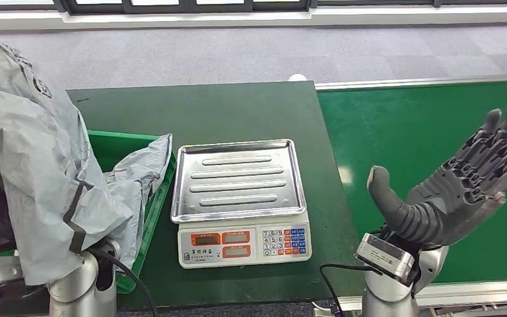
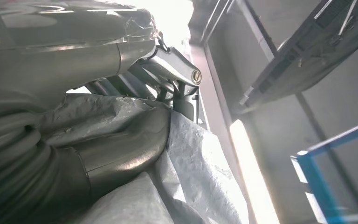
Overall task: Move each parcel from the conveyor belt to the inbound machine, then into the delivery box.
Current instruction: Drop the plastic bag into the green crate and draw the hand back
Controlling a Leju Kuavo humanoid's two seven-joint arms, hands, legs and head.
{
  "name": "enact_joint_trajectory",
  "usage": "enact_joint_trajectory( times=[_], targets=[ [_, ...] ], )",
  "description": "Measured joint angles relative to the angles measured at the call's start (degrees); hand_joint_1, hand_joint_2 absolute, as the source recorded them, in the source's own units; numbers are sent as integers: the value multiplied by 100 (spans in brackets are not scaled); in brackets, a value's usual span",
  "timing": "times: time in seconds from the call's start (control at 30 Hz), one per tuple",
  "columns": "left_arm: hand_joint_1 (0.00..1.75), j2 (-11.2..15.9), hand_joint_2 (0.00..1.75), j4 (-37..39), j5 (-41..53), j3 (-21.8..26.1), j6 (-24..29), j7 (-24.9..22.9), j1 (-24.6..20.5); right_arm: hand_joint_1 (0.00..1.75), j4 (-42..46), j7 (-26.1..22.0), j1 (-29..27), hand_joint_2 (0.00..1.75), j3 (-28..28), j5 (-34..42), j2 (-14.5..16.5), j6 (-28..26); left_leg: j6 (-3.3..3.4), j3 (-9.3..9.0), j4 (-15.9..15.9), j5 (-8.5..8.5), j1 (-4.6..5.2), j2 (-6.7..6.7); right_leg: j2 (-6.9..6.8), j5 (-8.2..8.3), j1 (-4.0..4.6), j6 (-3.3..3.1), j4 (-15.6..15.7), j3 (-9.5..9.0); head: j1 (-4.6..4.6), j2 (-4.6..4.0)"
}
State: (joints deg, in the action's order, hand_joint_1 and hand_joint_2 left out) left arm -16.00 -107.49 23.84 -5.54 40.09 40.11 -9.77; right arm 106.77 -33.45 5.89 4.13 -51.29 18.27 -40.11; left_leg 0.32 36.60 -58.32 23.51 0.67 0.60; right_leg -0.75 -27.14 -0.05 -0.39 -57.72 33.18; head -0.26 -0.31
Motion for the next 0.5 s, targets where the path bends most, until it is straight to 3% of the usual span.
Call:
enact_joint_trajectory(
  times=[0.27,0.5],
  targets=[
    [175,-9,175,1952,1890,1195,-2,-141,-136,0,144,216,-31,175,0,-234,0,0,-2,-3,0,-2,-1,7,4,3,-2,-5,0,8,-1,0],
    [175,-59,175,3192,2636,1645,-2,-454,-352,0,170,297,-36,175,-9,-194,0,0,-2,-2,-1,-3,2,12,8,5,-3,-4,0,5,0,0]
  ],
)
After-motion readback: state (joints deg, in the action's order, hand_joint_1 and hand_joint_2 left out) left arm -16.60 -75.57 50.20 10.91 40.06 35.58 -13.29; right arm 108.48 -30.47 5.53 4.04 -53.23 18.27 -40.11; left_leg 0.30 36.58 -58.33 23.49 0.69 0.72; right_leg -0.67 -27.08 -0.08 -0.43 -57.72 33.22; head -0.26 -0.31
